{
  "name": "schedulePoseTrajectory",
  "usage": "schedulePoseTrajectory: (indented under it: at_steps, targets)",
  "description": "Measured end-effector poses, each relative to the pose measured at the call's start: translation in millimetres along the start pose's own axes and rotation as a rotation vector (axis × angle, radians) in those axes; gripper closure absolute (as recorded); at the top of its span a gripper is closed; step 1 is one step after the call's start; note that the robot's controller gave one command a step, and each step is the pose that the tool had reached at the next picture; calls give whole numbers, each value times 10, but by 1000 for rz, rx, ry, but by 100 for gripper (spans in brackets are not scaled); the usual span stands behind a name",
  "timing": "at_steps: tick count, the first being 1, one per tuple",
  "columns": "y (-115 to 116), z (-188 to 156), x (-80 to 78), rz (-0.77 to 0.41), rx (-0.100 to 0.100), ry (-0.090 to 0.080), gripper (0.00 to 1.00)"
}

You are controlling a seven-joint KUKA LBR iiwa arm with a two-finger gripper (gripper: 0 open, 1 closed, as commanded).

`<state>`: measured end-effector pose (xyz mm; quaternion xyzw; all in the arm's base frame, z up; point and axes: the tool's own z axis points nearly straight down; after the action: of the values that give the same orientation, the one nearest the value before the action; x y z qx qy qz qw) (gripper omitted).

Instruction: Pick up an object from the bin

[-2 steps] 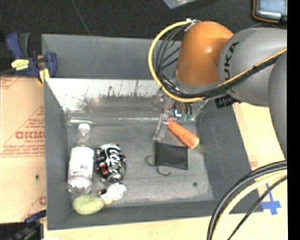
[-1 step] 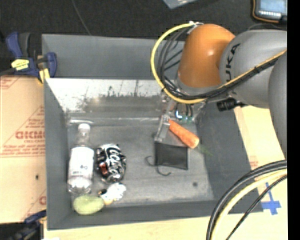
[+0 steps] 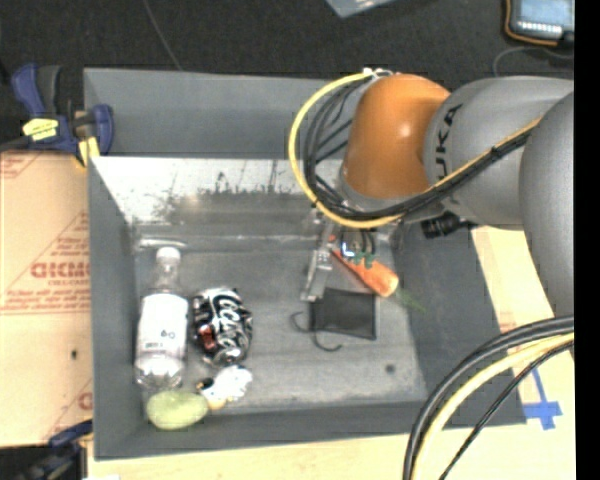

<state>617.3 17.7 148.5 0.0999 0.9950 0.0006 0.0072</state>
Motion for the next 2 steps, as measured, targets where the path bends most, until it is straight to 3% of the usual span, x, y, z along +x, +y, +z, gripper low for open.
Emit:
schedulePoseTrajectory:
  at_steps: [1, 2]
  targets:
    - [74, 34, -10, -256, 0, 3, 0]
    - [-294, 158, -111, -199, -4, -6, 0]
